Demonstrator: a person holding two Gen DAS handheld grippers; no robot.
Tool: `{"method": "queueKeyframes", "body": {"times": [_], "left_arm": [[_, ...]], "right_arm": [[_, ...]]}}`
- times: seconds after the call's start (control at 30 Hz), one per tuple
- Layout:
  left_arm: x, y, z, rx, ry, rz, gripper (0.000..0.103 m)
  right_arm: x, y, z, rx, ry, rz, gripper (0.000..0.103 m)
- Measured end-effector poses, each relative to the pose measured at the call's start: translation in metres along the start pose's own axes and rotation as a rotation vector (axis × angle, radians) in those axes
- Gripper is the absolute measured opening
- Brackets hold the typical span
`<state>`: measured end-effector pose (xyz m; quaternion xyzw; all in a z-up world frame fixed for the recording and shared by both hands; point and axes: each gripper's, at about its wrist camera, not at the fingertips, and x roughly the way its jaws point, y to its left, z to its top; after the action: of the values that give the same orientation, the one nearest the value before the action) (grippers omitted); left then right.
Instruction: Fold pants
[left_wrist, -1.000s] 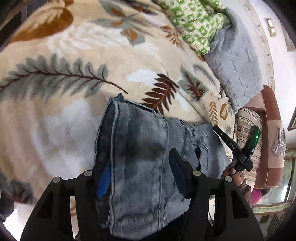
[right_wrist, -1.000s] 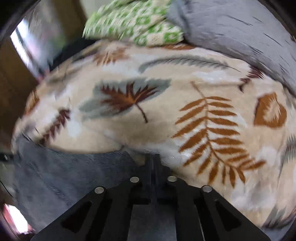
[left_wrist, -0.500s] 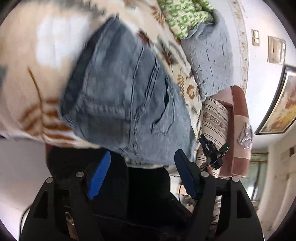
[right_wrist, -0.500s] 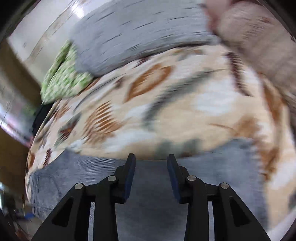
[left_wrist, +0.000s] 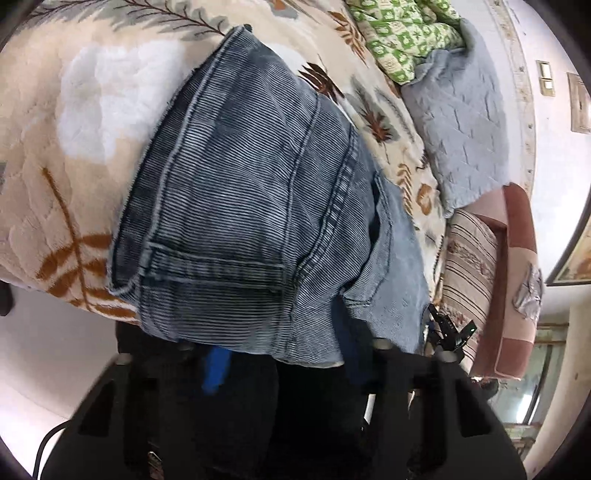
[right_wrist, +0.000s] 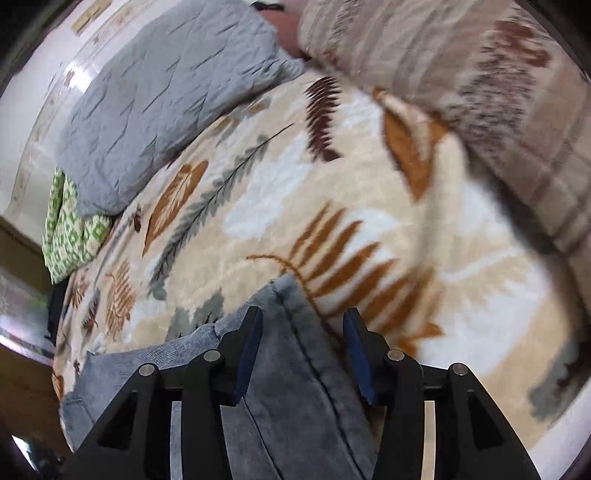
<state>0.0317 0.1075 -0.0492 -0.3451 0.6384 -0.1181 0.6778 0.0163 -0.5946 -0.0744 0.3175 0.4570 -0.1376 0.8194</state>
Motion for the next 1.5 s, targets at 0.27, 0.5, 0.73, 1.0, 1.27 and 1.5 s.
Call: {"method": "queueKeyframes", "body": {"times": [0.27, 0.5, 0.73, 1.0, 1.27, 1.5], "left_arm": [[0.011, 0.008, 0.001, 0.030, -0.023, 0.151, 0.020], [-0.008, 0.012, -0.008, 0.059, -0.002, 0.113, 0.024], [-0.030, -0.033, -0.049, 0.341, 0.076, 0.032, 0.052], [0.008, -0.143, -0.058, 0.568, 0.131, 0.071, 0.064], [0.107, -0.265, -0.073, 0.818, 0.263, 0.201, 0.067], [0.249, -0.381, -0.091, 0.935, 0.384, 0.290, 0.067]], "right_arm": [[-0.008, 0.015, 0.001, -0.119, -0.041, -0.064, 0.015], [-0.034, -0.010, -0.017, -0.021, -0.073, 0.003, 0.028], [-0.103, -0.059, -0.079, 0.127, -0.136, 0.097, 0.054], [-0.071, -0.080, -0.145, 0.302, -0.087, 0.276, 0.054], [-0.048, -0.078, -0.149, 0.401, -0.149, 0.498, 0.054], [-0.038, -0.099, -0.162, 0.468, -0.183, 0.638, 0.052]]}}
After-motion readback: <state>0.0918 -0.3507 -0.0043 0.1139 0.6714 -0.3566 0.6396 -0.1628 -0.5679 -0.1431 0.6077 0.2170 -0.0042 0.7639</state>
